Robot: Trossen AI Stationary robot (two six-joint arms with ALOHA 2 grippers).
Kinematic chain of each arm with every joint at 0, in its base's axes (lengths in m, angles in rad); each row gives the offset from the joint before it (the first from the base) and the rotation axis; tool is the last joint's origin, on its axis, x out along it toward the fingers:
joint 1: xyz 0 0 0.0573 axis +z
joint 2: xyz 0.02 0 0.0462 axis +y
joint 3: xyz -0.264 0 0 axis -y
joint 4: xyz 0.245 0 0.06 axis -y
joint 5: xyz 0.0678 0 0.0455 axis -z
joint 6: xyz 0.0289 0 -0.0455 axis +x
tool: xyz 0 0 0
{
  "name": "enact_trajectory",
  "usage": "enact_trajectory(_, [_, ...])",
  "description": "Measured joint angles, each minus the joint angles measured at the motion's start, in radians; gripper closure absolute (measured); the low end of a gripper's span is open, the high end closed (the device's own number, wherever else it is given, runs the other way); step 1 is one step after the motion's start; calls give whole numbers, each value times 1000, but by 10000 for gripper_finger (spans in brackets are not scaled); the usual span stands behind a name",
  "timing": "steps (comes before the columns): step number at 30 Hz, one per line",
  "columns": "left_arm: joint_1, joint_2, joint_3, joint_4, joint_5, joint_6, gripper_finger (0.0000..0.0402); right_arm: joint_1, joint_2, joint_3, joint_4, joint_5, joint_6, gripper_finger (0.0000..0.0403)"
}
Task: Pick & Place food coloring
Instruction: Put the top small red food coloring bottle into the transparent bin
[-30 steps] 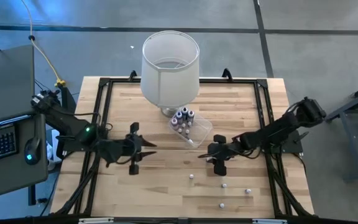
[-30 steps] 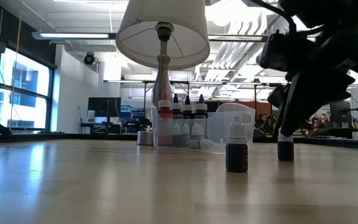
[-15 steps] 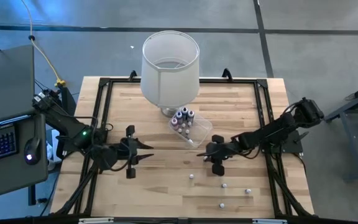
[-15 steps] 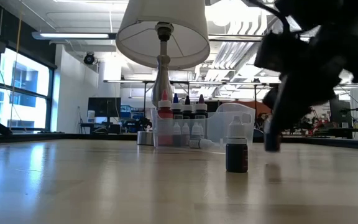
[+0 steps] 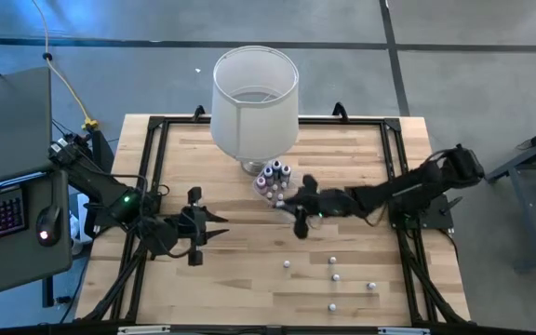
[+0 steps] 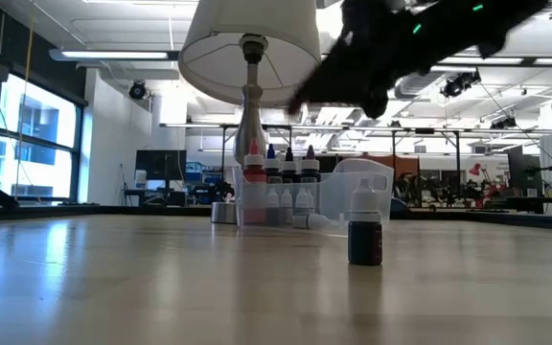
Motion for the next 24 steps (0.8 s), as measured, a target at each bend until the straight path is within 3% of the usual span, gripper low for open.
enact_trajectory(4, [0,0,0,-10,5,-1,302,-104,11,120,-465,58,98,344])
enact_trajectory(6, [0,0,0,-22,8,-2,302,-147,19,150,-568,60,120,342])
enact_trajectory(13, [0,0,0,-51,8,-2,302,-270,132,155,-564,-62,125,342])
enact_trajectory(18, [0,0,0,-65,8,-10,302,-298,212,182,-516,-50,71,339])
enact_trajectory(24, [0,0,0,-84,3,-29,302,-305,218,209,-554,-64,63,327])
